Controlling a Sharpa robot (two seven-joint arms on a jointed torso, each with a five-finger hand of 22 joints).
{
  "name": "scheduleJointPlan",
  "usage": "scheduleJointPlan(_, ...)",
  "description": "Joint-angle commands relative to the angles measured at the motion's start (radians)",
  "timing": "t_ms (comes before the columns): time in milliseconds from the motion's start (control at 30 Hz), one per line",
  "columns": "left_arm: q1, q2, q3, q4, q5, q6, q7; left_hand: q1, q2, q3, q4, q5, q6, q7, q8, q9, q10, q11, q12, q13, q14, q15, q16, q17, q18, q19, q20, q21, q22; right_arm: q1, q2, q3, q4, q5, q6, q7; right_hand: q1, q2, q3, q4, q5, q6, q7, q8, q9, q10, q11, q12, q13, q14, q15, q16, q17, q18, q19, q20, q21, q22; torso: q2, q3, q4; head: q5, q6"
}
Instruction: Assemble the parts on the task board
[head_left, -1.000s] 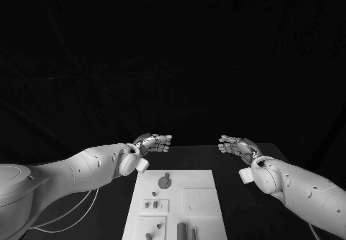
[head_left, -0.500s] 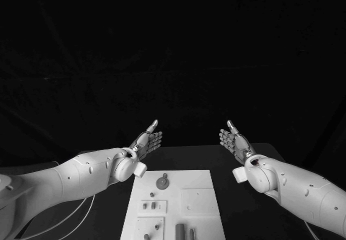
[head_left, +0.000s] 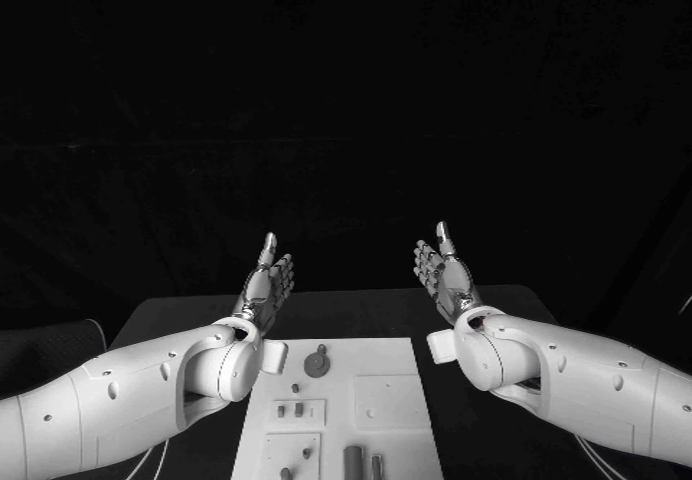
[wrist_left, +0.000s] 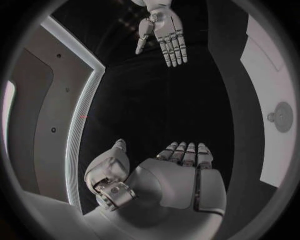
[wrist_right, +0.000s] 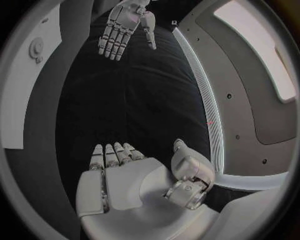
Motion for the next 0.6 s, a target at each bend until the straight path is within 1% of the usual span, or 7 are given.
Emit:
scheduleJointPlan(33,-0.006,-0.013,0.013,0.058,0.037,-0.213,0.09,-0.007,0.0,-0.004,0.0,-0.003,-0.005,0.0,-0.003,-0.001,-0.005,0.0,-0.007,-0.001,-0.004,0.0,-0.003,-0.001,-0.008,-0.004,0.0,-0.007,-0.001,0.001,-0.026,-0.002,0.068,0.09,-0.189,0.082,-0.006,0.0,-0.004,0.0,-0.004,-0.004,0.0,-0.003,-0.001,-0.004,0.0,-0.003,-0.001,-0.005,0.0,-0.003,-0.002,-0.014,-0.007,0.002,-0.003,-0.002,0.001,-0.0023,0.0067,-0.003,0.0)
scheduleJointPlan(167,-0.013,-0.027,0.027,0.111,0.045,-0.274,0.107,-0.007,0.0,-0.004,0.0,-0.003,-0.005,0.0,-0.003,-0.001,-0.005,0.0,-0.007,-0.001,-0.004,0.0,-0.003,-0.001,-0.008,-0.004,0.0,-0.007,-0.001,0.001,-0.054,-0.004,0.133,0.115,-0.246,0.1,-0.006,0.0,-0.004,0.0,-0.004,-0.004,0.0,-0.003,-0.001,-0.004,0.0,-0.003,-0.001,-0.005,0.0,-0.003,-0.002,-0.014,-0.007,0.002,-0.003,-0.002,0.001,-0.0023,0.0067,-0.003,0.0)
scheduleJointPlan(233,-0.015,-0.03,0.03,0.123,0.047,-0.288,0.112,-0.007,0.0,-0.004,0.0,-0.003,-0.005,0.0,-0.003,-0.001,-0.005,0.0,-0.007,-0.001,-0.004,0.0,-0.003,-0.001,-0.008,-0.004,0.0,-0.007,-0.001,0.001,-0.061,-0.005,0.149,0.121,-0.26,0.104,-0.006,0.0,-0.004,0.0,-0.004,-0.004,0.0,-0.003,-0.001,-0.004,0.0,-0.003,-0.001,-0.005,0.0,-0.003,-0.002,-0.014,-0.007,0.002,-0.003,-0.002,0.001,-0.0023,0.0067,-0.003,0.0)
scheduleJointPlan(300,-0.015,-0.031,0.031,0.128,0.047,-0.294,0.113,-0.007,0.0,-0.004,0.0,-0.003,-0.005,0.0,-0.003,-0.001,-0.005,0.0,-0.007,-0.001,-0.004,0.0,-0.003,-0.001,-0.008,-0.004,0.0,-0.007,-0.001,0.001,-0.065,-0.005,0.157,0.124,-0.268,0.106,-0.006,0.0,-0.004,0.0,-0.004,-0.004,0.0,-0.003,-0.001,-0.004,0.0,-0.003,-0.001,-0.005,0.0,-0.003,-0.002,-0.014,-0.007,0.002,-0.003,-0.002,0.001,-0.0023,0.0067,-0.003,0.0)
scheduleJointPlan(600,-0.016,-0.031,0.031,0.129,0.047,-0.294,0.113,-0.007,0.0,-0.004,0.0,-0.003,-0.005,0.0,-0.003,-0.001,-0.005,0.0,-0.007,-0.001,-0.004,0.0,-0.003,-0.001,-0.008,-0.004,0.0,-0.007,-0.001,0.001,-0.065,-0.005,0.158,0.125,-0.269,0.106,-0.006,0.0,-0.004,0.0,-0.004,-0.004,0.0,-0.003,-0.001,-0.004,0.0,-0.003,-0.001,-0.005,0.0,-0.003,-0.002,-0.014,-0.007,0.002,-0.003,-0.002,0.001,-0.0023,0.0067,-0.003,0.0)
